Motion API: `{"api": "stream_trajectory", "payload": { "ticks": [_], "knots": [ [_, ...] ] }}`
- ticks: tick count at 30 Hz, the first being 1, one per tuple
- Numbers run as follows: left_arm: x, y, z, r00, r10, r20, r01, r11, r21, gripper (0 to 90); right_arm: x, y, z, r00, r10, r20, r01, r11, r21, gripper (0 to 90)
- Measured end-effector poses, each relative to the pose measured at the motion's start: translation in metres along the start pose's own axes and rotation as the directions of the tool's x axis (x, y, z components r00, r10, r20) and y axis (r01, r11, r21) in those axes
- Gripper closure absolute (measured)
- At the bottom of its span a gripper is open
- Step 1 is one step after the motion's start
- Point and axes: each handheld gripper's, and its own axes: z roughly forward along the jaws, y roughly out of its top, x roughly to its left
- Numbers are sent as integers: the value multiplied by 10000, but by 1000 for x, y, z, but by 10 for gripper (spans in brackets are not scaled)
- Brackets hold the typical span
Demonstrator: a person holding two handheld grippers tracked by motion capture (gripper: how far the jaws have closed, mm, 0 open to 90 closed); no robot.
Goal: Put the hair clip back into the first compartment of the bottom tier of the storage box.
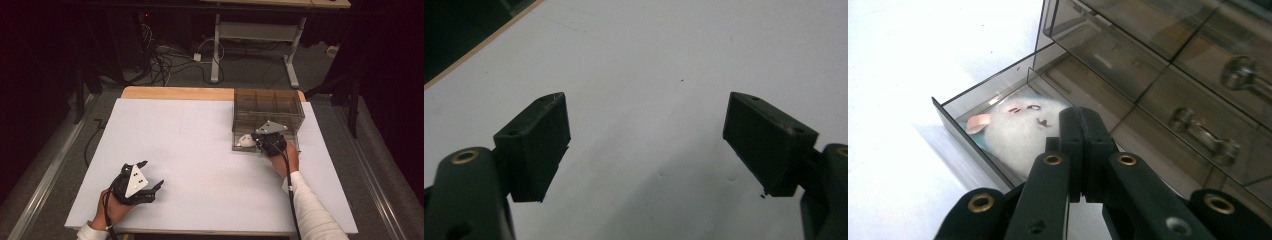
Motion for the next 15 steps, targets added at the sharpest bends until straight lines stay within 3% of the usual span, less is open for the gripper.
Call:
{"api": "stream_trajectory", "payload": {
  "ticks": [10, 15],
  "knots": [
    [0, 0, 1, 10000, 27, 65, -27, 10000, 12, 182, -2, 0, 8, 9992, 278, -281, -270, 9992, 280, 900],
    [-1, 0, 2, 10000, 16, 94, -16, 10000, 53, 181, 2, 2, 9, 9999, -20, -115, 26, 9987, 513, 900]
  ]
}}
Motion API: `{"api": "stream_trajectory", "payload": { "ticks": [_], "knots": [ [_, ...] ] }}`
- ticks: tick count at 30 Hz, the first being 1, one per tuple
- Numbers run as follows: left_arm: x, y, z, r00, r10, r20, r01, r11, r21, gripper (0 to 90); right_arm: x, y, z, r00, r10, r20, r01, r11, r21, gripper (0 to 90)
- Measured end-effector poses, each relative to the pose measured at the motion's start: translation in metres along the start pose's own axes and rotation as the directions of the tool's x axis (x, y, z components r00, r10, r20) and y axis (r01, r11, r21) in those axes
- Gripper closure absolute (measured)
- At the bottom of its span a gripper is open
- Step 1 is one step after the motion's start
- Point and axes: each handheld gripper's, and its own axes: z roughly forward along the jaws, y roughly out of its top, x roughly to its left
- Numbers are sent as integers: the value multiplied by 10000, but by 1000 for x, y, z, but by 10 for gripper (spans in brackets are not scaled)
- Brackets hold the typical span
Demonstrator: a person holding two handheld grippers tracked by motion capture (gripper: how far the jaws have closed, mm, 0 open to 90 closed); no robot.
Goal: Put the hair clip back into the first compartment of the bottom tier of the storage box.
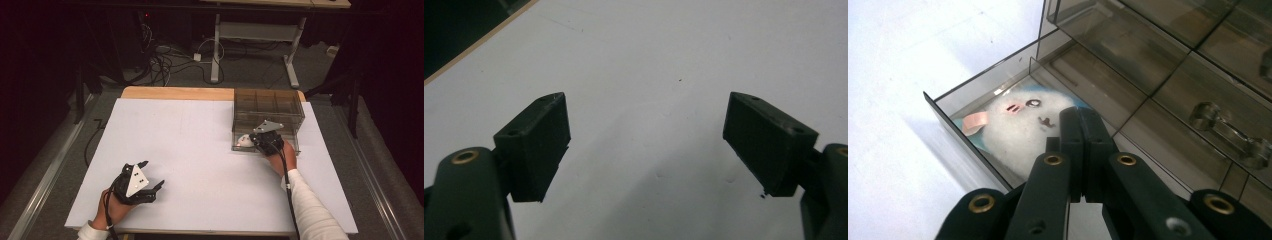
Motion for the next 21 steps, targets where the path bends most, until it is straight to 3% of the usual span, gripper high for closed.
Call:
{"api": "stream_trajectory", "payload": {
  "ticks": [4, 10, 21],
  "knots": [
    [0, 0, 0, 10000, -7, 15, 7, 10000, -17, 182, 3, 2, 2, 9993, -351, 109, 348, 9991, 234, 900],
    [-1, 0, 1, 10000, 24, 38, -24, 10000, 16, 181, -2, -1, 5, 9997, 119, -196, -114, 9996, 271, 900],
    [1, 0, 0, 10000, -53, -13, 53, 10000, -21, 181, 1, -4, 3, 9999, 36, 159, -37, 10000, 69, 900]
  ]
}}
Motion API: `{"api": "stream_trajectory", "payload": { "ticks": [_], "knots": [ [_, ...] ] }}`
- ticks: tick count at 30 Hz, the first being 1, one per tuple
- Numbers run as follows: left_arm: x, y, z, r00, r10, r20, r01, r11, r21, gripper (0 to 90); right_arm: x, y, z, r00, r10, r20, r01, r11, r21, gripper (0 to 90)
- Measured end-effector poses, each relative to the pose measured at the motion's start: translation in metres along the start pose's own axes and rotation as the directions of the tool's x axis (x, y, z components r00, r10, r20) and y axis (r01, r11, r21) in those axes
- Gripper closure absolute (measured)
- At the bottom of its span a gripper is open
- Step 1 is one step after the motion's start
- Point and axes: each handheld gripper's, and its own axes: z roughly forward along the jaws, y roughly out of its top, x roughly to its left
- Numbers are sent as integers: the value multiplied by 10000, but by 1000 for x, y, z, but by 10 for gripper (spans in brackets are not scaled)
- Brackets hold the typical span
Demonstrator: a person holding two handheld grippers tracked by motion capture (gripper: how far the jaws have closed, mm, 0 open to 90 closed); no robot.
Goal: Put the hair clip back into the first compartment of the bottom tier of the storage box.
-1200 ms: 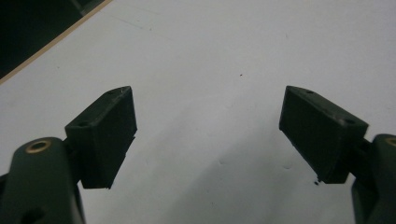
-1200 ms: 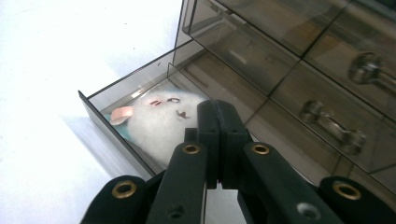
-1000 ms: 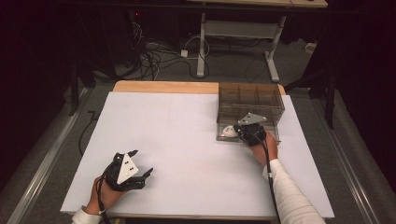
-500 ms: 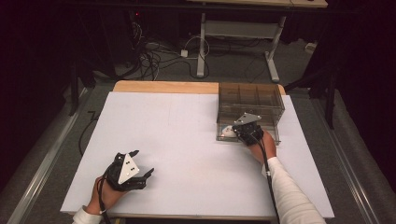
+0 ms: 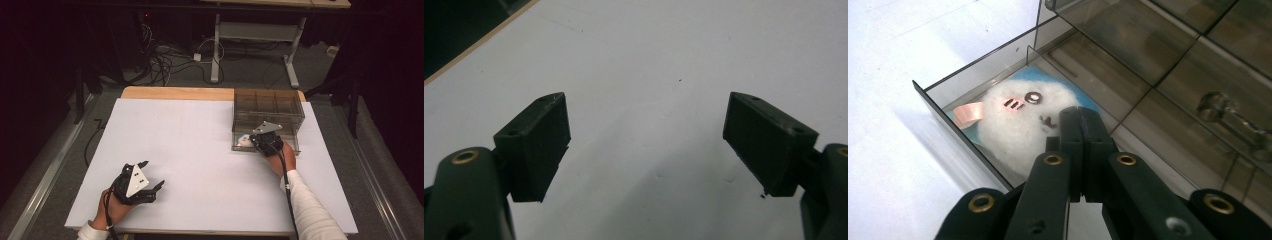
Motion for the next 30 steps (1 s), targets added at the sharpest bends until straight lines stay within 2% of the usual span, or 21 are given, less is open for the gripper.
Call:
{"api": "stream_trajectory", "payload": {
  "ticks": [9, 14, 18, 20, 23, 25, 30],
  "knots": [
    [0, 0, -1, 10000, 15, -45, -15, 10000, 14, 182, 0, -3, -21, 9996, -64, 293, 87, 9970, -772, 900],
    [0, 0, -2, 10000, -3, -65, 2, 10000, -13, 182, -3, -12, -38, 9991, 205, 367, -156, 9916, -1283, 900],
    [1, 0, -2, 9999, -26, -109, 26, 10000, -26, 182, -7, -24, -49, 9985, 200, 518, -129, 9907, -1352, 900],
    [1, 0, -2, 9999, 6, -110, -6, 10000, 0, 182, -8, -31, -52, 9983, 341, 475, -274, 9906, -1341, 900],
    [0, 1, -3, 9999, 72, -129, -72, 10000, -7, 182, -10, -40, -55, 9988, 139, 477, -89, 9946, -1035, 900],
    [0, 1, -4, 9999, 3, -159, -4, 10000, -63, 181, -11, -46, -57, 9979, 22, 647, 37, 9959, -909, 900],
    [1, 0, -4, 9998, 6, -198, -7, 10000, -65, 181, -15, -54, -64, 9980, 120, 624, -67, 9964, -848, 900]
  ]
}}
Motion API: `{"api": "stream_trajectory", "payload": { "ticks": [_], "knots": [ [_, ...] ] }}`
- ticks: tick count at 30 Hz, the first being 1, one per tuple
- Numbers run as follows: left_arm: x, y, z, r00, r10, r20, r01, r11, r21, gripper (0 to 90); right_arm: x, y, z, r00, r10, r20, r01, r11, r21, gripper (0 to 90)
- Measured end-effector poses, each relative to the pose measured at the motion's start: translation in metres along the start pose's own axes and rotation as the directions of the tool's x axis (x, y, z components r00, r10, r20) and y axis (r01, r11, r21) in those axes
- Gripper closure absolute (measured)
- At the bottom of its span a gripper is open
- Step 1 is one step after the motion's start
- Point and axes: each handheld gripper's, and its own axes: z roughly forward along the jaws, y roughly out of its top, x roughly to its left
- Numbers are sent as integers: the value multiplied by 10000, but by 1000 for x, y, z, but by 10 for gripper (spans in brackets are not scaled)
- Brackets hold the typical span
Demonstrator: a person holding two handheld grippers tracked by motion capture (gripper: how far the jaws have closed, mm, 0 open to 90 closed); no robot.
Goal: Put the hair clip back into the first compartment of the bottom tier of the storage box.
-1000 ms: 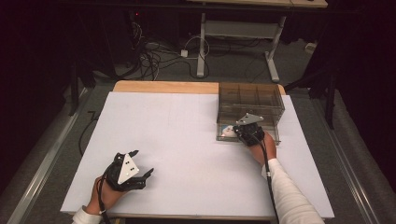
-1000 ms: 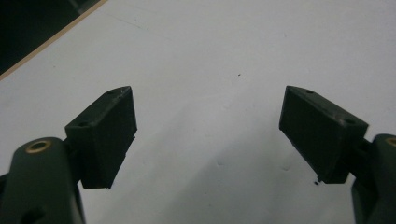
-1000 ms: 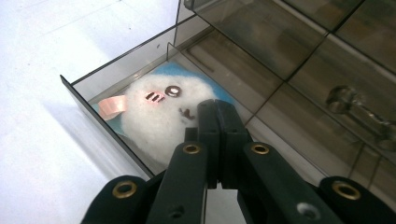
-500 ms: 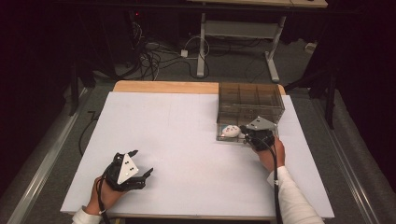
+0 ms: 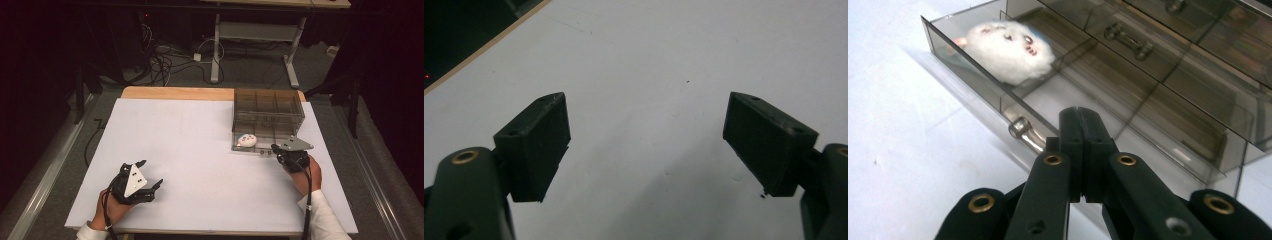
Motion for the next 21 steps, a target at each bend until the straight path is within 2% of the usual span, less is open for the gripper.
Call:
{"api": "stream_trajectory", "payload": {
  "ticks": [2, 9, 21],
  "knots": [
    [0, 0, 0, 10000, 24, -13, -24, 10000, -4, 182, 1, -2, 0, 10000, -47, -39, 48, 9999, 128, 900],
    [0, 0, 0, 10000, 7, -10, -7, 10000, 12, 181, 8, -3, 10, 9979, -653, 33, 650, 9957, 654, 900],
    [-1, 0, 1, 10000, 23, -3, -23, 10000, 54, 182, 9, -3, 15, 9980, -617, 126, 608, 9960, 661, 900]
  ]
}}
